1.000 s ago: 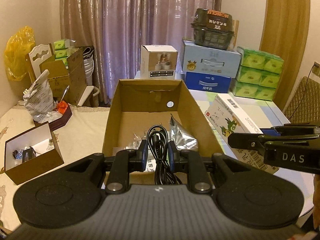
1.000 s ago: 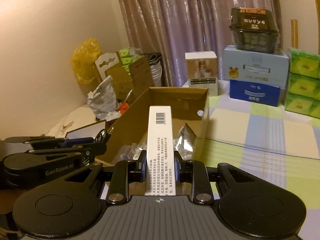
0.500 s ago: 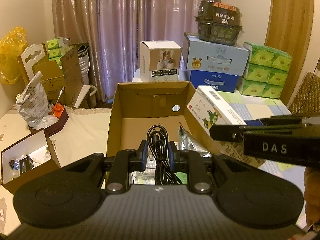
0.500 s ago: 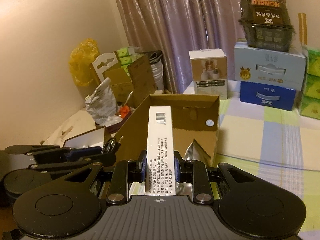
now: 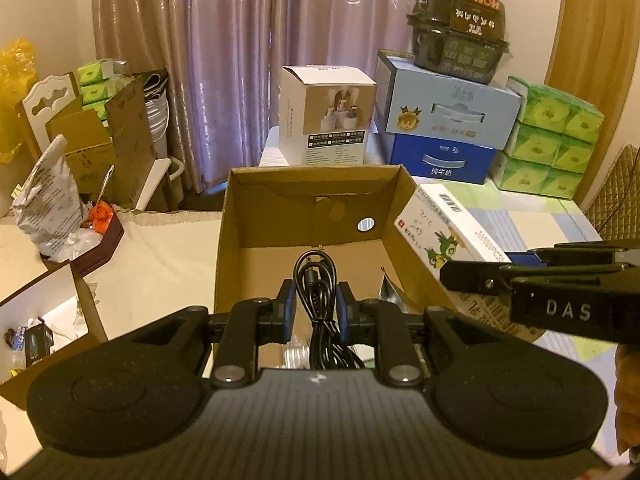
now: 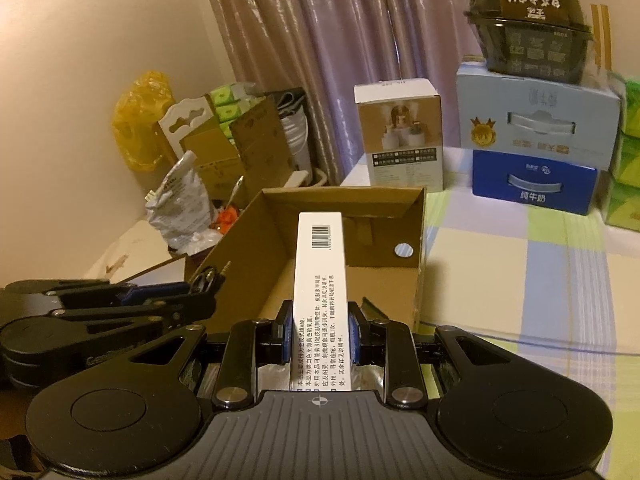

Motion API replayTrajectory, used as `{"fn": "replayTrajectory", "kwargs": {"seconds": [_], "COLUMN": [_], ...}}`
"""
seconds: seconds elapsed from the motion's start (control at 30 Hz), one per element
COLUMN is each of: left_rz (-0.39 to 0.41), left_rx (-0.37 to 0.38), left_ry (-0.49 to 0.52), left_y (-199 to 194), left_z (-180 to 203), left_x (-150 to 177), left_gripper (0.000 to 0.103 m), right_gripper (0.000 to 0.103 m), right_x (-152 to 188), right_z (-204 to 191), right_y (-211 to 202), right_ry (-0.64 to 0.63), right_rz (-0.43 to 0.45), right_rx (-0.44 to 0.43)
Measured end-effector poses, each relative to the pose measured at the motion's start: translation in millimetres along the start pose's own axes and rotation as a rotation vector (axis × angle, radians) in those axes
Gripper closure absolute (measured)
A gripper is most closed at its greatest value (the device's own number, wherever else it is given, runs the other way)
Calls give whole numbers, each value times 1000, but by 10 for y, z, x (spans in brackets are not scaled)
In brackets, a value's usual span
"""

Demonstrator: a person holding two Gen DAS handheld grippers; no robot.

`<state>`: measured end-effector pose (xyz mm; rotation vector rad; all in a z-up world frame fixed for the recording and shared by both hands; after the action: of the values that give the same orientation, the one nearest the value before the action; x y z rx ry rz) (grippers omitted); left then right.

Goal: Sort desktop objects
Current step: 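Carry the cable and medicine box over the cardboard box with both tools, then lower the cable and box into the cardboard box and open both tools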

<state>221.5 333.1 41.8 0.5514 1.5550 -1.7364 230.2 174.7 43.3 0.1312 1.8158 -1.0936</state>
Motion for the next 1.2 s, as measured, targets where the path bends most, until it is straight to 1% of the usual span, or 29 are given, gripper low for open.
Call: {"fn": "replayTrajectory", "kwargs": {"seconds": [0.13, 0.47, 0.57, 0.8, 0.83, 0.9, 1.03, 1.07, 1.1, 1.13, 1.2], "left_rz": [-6, -27, -25, -5, -3, 0, 6, 7, 9, 8, 7], "left_rx": [-4, -8, -3, -3, -5, -7, -20, -22, -23, -21, -22], "left_ry": [19, 19, 0, -12, -15, -18, -26, -30, -34, -35, -37], "left_y": [143, 394, 425, 309, 285, 244, 157, 138, 112, 91, 43], "left_z": [26, -25, -60, -109, -115, -131, -166, -172, -182, -187, -190], "left_x": [-78, -155, -203, -216, -201, -172, -116, -105, -91, -78, -48], "left_gripper": [86, 86, 83, 83, 82, 77, 73, 68, 62, 60, 55], "right_gripper": [80, 80, 80, 80, 80, 80, 79, 78, 73, 69, 53], "right_x": [-45, -91, -92, -129, -141, -172, -267, -295, -320, -344, -366], "right_z": [46, 178, 204, 229, 217, 192, 172, 178, 184, 185, 195], "right_y": [122, 352, 382, 425, 431, 461, 564, 592, 606, 597, 522], "right_ry": [-2, 12, 19, 26, 26, 28, 41, 49, 55, 58, 62], "right_rz": [-8, -27, -30, -29, -28, -28, -15, -11, -12, -8, 16], "right_rx": [0, 6, 10, 8, 6, 2, -6, -14, -19, -21, -20]}}
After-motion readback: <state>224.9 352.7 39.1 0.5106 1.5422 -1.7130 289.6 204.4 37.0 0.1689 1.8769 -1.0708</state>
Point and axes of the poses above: each gripper's, at about its wrist camera, not at the fingertips, and y roughly the way its jaws point, z to its right, x to its underside, the point moved 4 cm from there along y, roughly the way its jaws point, and after that the axes turned 10 degrees about -y, right-handed, at the moved point
